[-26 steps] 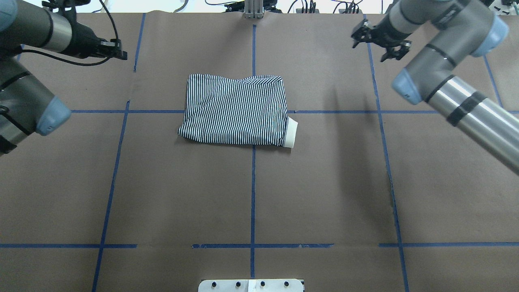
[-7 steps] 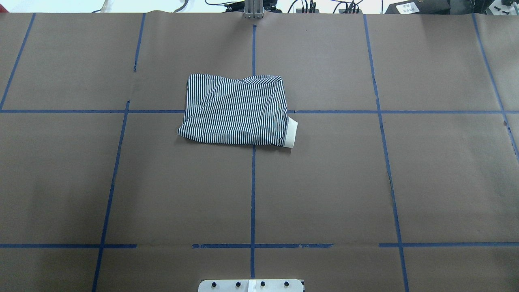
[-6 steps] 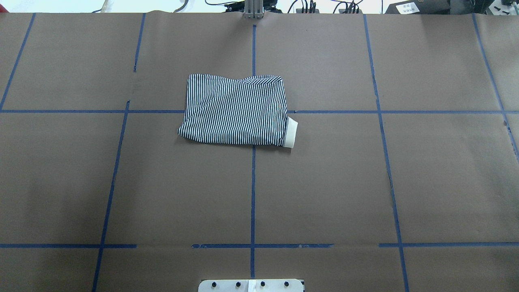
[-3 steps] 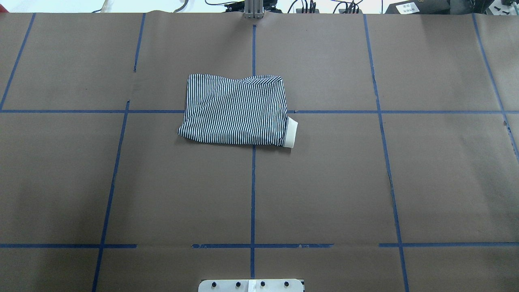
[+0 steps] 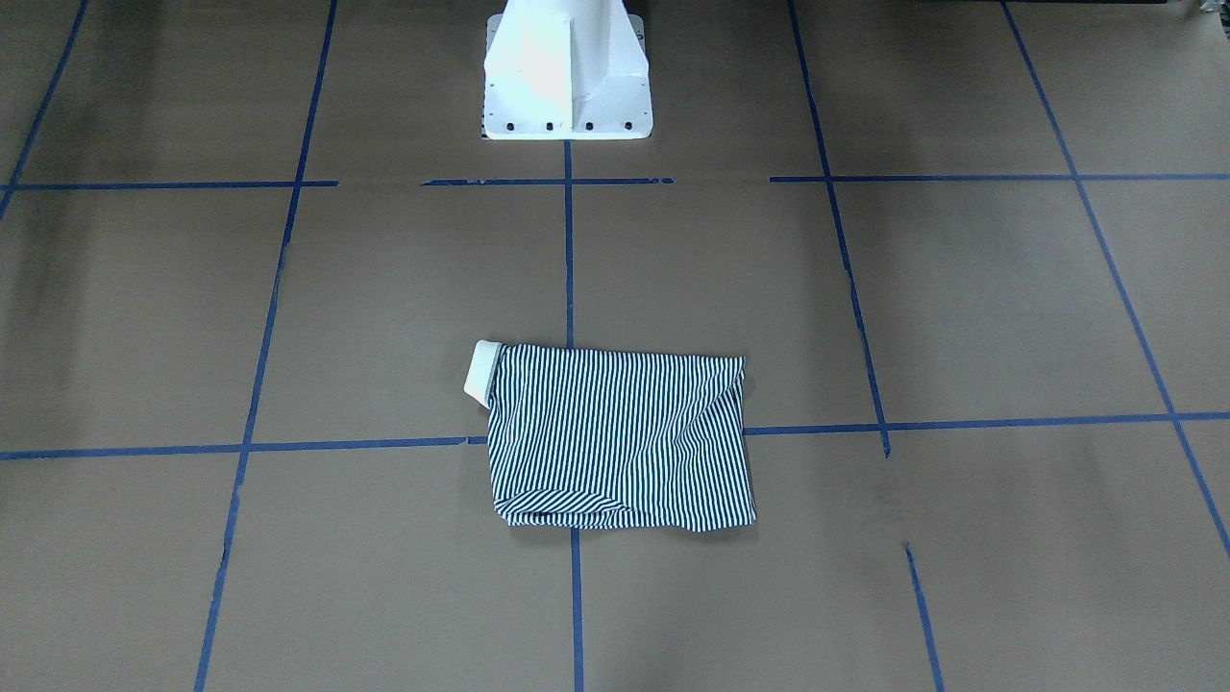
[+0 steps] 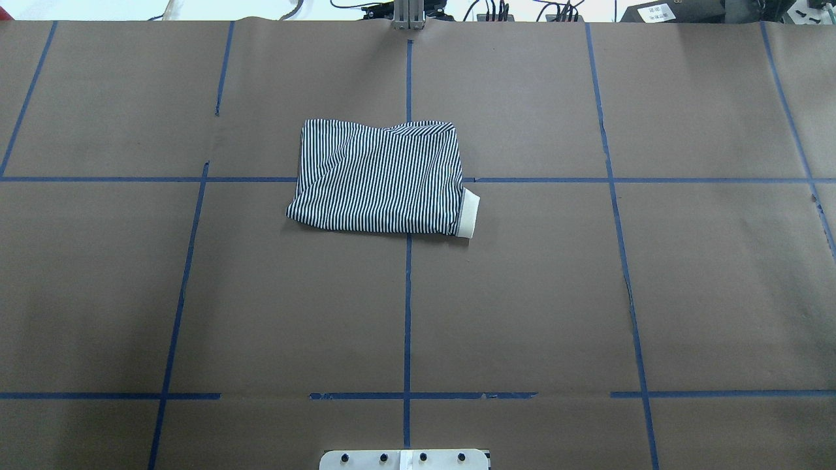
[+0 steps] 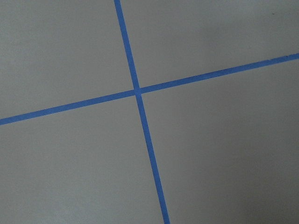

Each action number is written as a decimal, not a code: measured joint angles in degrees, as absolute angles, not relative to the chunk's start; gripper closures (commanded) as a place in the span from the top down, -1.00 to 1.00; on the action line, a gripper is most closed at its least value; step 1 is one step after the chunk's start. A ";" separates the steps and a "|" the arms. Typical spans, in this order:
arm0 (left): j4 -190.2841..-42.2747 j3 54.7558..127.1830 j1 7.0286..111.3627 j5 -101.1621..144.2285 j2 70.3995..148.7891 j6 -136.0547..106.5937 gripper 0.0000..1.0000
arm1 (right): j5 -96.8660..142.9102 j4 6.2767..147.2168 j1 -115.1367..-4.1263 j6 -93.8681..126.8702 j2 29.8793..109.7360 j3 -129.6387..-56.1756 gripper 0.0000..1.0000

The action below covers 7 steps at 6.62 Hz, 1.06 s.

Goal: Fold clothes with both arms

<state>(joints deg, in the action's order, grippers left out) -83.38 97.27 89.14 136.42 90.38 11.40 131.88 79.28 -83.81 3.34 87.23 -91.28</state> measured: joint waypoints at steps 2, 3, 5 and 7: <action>-83.38 97.28 89.17 136.36 90.58 11.34 1.00 | 131.89 79.28 -83.77 3.34 87.58 -91.84 1.00; -83.33 97.49 89.20 136.38 90.53 11.29 1.00 | 131.88 79.26 -83.77 3.34 87.82 -92.30 1.00; -83.23 98.07 89.21 136.56 90.37 11.18 1.00 | 131.83 79.18 -83.76 3.34 87.95 -92.64 1.00; -83.43 97.84 89.16 136.64 91.01 11.16 1.00 | 132.07 79.11 -83.76 3.34 87.93 -93.13 1.00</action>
